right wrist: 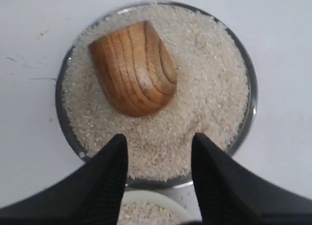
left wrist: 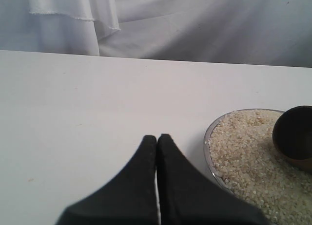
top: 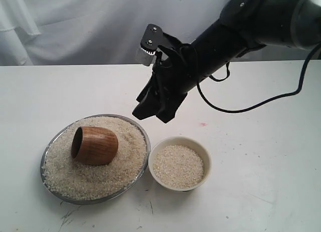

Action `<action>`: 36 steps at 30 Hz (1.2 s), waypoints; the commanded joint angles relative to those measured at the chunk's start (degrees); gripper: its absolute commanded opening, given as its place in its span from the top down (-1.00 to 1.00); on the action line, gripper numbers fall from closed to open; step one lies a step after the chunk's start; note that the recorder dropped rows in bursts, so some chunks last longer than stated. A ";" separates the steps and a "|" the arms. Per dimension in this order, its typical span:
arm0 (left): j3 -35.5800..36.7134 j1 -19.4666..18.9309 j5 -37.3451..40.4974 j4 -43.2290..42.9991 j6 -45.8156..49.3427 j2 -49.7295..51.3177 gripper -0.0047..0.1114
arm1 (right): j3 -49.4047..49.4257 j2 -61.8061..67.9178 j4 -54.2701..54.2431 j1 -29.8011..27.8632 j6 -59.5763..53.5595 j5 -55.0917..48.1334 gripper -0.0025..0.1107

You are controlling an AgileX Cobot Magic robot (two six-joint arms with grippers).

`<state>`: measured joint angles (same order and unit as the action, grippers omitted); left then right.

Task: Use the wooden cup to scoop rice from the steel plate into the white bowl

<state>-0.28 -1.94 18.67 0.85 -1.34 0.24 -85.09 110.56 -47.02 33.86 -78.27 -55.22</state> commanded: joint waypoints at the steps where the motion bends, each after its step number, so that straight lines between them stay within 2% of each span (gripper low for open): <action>1: 0.28 -0.11 -0.40 0.09 0.00 -0.24 0.92 | -0.37 1.88 -4.99 -0.50 -6.43 -2.05 0.14; 5: 0.28 -0.11 -0.40 0.09 0.00 -0.24 0.92 | -0.37 5.66 -6.94 0.99 -8.31 3.32 -0.13; 7: 0.28 -0.11 -0.40 0.09 0.00 -0.24 0.92 | -0.37 6.32 -6.94 2.23 -11.79 6.96 -0.18; 13: 0.28 -0.11 -0.40 0.09 0.00 -0.24 0.92 | -0.37 7.60 -6.94 6.53 -15.27 9.98 -0.26; 22: 0.28 -0.11 -0.40 0.09 0.00 -0.24 0.92 | -0.50 10.19 -12.27 7.58 -18.58 9.98 -0.33; 36: 0.28 -0.11 -0.40 0.09 0.00 -0.24 0.92 | -0.50 10.19 -16.55 7.81 -14.35 10.17 -0.38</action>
<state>-0.28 -1.94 18.67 0.85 -1.34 0.24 -85.09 120.89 -62.56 41.57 -93.15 -45.45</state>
